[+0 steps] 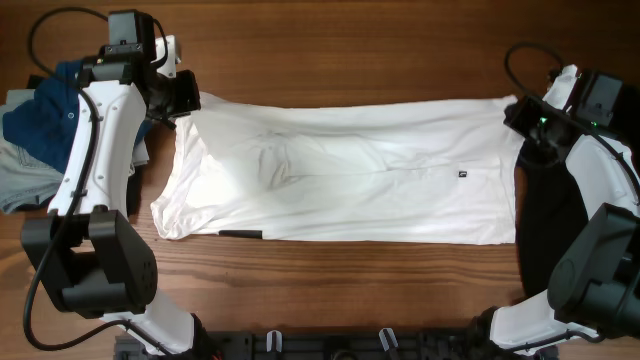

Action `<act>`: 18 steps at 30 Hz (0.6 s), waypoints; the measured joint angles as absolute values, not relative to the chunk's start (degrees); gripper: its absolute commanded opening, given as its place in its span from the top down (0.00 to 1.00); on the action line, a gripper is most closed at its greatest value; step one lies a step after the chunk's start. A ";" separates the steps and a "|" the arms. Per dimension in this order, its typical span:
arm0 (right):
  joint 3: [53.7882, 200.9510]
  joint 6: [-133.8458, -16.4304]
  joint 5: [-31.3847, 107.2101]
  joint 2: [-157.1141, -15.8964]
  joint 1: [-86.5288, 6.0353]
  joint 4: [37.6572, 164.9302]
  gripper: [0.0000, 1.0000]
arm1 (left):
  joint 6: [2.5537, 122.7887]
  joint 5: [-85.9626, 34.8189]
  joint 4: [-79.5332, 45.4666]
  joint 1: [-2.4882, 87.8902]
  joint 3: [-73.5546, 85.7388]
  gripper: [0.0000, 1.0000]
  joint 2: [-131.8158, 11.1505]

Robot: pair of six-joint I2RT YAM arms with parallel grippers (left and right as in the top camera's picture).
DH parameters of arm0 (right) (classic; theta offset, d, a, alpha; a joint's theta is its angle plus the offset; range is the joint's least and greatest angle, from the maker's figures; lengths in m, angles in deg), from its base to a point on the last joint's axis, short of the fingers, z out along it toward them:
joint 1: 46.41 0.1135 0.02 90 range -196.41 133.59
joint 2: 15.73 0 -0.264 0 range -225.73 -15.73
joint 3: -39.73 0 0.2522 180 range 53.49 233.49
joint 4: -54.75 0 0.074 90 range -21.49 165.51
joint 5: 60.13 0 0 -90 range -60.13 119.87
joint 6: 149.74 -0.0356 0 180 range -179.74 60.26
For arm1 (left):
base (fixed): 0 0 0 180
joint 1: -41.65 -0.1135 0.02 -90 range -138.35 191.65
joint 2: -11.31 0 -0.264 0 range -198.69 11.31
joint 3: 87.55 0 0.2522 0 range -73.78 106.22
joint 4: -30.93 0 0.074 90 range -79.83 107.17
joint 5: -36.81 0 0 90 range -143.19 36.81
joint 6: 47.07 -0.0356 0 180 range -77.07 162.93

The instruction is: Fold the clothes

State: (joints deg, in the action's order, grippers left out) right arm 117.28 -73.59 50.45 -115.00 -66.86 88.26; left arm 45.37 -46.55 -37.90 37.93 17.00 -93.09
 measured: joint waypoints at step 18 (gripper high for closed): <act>117.28 -80.76 37.36 -115.02 -67.34 110.03 0.96 | 48.50 -55.36 -54.73 37.93 17.00 0.96 -93.09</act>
